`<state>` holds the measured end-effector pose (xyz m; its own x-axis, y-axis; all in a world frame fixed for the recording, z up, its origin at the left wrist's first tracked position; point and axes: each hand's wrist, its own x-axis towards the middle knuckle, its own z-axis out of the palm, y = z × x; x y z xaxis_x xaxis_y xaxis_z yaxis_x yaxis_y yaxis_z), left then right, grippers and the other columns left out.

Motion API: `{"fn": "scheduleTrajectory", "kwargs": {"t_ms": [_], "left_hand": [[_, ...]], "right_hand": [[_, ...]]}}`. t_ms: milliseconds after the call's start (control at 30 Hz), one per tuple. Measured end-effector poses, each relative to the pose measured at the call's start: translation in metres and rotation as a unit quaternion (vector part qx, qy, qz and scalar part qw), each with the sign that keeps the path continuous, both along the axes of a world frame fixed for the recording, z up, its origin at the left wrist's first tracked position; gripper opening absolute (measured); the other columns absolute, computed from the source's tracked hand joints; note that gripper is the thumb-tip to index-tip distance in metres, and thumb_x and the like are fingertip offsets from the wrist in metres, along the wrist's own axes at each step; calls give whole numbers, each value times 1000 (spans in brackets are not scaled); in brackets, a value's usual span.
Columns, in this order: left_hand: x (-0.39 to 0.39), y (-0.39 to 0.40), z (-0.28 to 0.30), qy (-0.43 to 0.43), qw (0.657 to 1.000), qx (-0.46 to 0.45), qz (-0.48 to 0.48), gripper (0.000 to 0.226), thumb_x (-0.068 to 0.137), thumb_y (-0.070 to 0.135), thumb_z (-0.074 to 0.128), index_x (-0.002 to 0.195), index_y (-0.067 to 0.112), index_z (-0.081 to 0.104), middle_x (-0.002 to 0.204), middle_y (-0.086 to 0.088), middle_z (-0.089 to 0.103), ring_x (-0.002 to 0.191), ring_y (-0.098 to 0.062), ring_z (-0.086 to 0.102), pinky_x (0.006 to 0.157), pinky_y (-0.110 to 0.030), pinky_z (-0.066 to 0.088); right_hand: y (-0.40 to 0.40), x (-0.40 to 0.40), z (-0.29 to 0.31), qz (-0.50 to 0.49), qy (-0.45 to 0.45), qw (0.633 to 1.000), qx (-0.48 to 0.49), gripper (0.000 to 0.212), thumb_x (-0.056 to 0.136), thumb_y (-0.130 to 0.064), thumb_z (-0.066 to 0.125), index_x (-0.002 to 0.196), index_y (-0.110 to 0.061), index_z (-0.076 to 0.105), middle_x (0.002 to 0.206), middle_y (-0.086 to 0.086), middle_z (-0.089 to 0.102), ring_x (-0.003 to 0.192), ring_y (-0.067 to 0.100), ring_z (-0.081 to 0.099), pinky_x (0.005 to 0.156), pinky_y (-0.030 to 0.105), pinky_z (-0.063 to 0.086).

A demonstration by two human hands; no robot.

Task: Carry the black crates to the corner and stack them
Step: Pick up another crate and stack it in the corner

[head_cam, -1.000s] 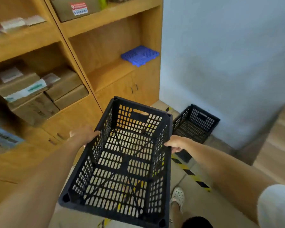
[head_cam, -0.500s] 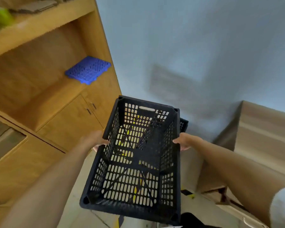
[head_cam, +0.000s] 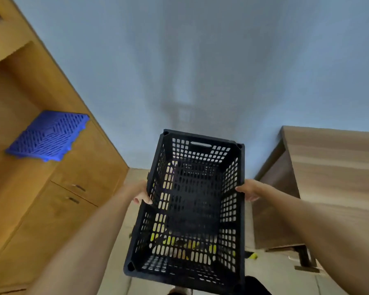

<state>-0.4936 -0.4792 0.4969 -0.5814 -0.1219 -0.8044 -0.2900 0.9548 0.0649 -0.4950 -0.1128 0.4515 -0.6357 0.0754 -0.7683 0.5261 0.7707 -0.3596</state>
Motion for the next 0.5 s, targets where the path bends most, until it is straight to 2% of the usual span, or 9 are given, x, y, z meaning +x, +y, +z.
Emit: {"fn": "scheduleTrajectory", "kwargs": {"t_ms": [67,133,267,333,433,500], "left_hand": [[-25,-9,-7,-17,999,0,-29,58,87,18,71,137,2,44,131,-15,59,109,-27,65,85,-29,55],[-52,-19,-17,-12,997,0,-72,57,87,19,72,136,5,46,124,-12,64,107,-25,66,92,-34,54],[-94,-32,-40,-7,985,-62,-164,52,86,35,71,131,17,54,103,3,70,81,-11,66,93,-32,52],[-107,-31,-43,-1,982,-68,-176,51,86,33,71,131,17,52,99,4,70,73,-10,64,88,-32,54],[-125,-28,-59,-7,986,-54,-160,55,85,23,73,132,8,48,97,-2,67,77,-15,65,87,-34,56],[-135,-25,-78,-9,989,-47,-142,58,83,20,74,131,4,46,99,-5,67,80,-18,66,86,-37,57]], "right_hand": [[-5,-14,-5,-18,-3,1000,14,40,99,-27,50,122,5,58,121,23,65,108,35,65,95,44,53],[-10,-28,-7,-57,-9,998,20,41,97,-27,54,120,5,58,118,22,66,105,35,67,92,45,55],[-23,-42,-3,-78,-15,996,45,38,97,-29,52,114,4,60,109,21,69,98,33,69,87,41,58],[-27,-51,-7,-81,-20,995,49,37,97,-29,53,110,4,62,104,17,70,92,31,70,80,39,59],[-27,-63,-17,-87,-20,995,42,23,95,-22,56,101,-1,63,97,17,69,82,26,63,65,33,53],[-23,-71,-28,-89,-23,995,42,30,95,-22,55,112,2,62,105,21,70,84,28,67,74,39,57]]}}
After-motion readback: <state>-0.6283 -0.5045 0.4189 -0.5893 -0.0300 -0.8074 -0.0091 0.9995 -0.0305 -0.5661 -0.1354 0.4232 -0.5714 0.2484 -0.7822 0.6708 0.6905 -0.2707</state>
